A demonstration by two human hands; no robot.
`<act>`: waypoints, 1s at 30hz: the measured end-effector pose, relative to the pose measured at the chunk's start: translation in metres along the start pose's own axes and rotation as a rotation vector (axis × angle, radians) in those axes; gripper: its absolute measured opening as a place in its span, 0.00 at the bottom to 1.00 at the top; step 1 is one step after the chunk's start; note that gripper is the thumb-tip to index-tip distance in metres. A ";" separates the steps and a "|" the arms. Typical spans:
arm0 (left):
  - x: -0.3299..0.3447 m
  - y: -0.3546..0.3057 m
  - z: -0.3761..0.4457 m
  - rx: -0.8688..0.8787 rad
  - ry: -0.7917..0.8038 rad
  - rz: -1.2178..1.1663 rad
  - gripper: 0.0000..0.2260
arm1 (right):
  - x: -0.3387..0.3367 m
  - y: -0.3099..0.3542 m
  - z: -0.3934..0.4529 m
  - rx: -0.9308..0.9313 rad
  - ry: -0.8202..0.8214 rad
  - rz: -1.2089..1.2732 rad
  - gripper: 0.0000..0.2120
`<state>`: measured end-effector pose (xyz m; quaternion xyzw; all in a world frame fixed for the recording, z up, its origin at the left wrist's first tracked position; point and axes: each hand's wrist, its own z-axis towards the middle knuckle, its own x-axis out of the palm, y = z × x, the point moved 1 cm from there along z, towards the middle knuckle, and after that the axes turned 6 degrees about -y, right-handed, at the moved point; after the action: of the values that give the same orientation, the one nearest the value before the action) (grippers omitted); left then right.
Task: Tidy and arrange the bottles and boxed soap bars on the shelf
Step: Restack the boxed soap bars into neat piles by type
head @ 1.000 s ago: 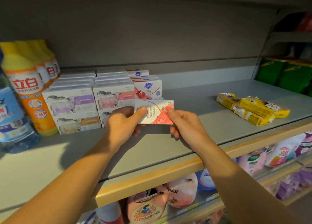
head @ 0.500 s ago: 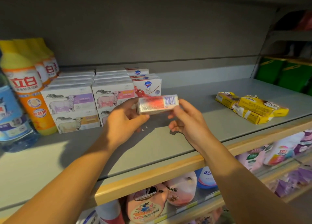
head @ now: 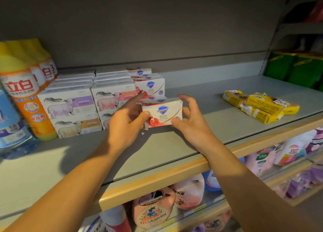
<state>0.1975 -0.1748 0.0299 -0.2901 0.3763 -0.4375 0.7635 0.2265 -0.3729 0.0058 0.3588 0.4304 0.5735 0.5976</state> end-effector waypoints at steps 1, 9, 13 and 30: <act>0.000 0.000 0.000 0.007 -0.005 0.009 0.22 | 0.001 0.001 0.000 -0.013 0.006 -0.016 0.30; -0.002 -0.007 -0.004 0.108 -0.058 0.068 0.21 | 0.007 0.006 -0.004 -0.105 0.000 -0.053 0.28; 0.001 -0.012 -0.008 0.149 -0.063 0.116 0.20 | 0.005 0.010 -0.004 -0.220 -0.190 -0.272 0.24; -0.039 0.015 -0.036 0.002 0.328 0.743 0.23 | 0.020 0.023 0.068 -0.300 -0.263 -0.393 0.21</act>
<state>0.1616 -0.1375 0.0115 -0.0600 0.5719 -0.1726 0.7997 0.2804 -0.3462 0.0499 0.2473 0.3206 0.4527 0.7945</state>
